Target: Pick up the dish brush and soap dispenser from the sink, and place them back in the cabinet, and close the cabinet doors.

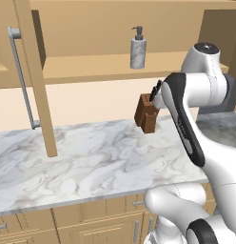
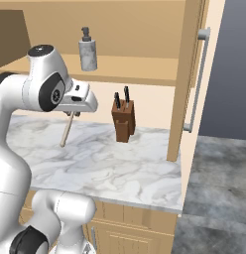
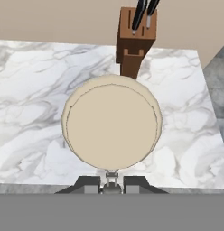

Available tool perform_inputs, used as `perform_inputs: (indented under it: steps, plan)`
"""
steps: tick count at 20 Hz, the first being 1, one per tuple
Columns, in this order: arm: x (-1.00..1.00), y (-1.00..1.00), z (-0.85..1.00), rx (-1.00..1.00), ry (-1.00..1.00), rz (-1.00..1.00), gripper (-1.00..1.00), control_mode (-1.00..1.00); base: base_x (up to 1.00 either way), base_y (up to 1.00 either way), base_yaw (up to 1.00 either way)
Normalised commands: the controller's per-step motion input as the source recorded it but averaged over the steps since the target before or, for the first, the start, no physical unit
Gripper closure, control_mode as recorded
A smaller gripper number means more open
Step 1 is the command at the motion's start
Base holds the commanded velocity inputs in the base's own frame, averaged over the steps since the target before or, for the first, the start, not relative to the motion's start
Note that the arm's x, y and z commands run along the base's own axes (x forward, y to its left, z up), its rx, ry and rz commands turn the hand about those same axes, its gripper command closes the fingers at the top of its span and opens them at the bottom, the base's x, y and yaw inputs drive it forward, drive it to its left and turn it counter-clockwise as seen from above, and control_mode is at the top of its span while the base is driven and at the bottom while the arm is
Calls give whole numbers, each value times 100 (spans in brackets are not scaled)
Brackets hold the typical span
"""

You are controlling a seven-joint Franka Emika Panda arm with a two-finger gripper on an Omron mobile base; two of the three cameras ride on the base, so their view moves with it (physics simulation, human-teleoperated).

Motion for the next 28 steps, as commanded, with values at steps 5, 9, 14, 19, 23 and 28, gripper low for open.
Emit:
perform_inputs:
  steps: [5,9,14,19,23,28]
  plan:
    - [34,-19,26,0,0,0,100,-100,0,0,0]
    - [18,-35,14,0,0,0,100,-100,0,0,0]
    - [9,-42,15,0,-3,0,100,-100,0,0,0]
    - [7,-44,21,0,-5,1,100,-100,0,0,0]
    - [16,-38,20,0,-5,1,100,-100,0,0,0]
    - [13,-32,18,0,-7,0,100,-100,0,0,0]
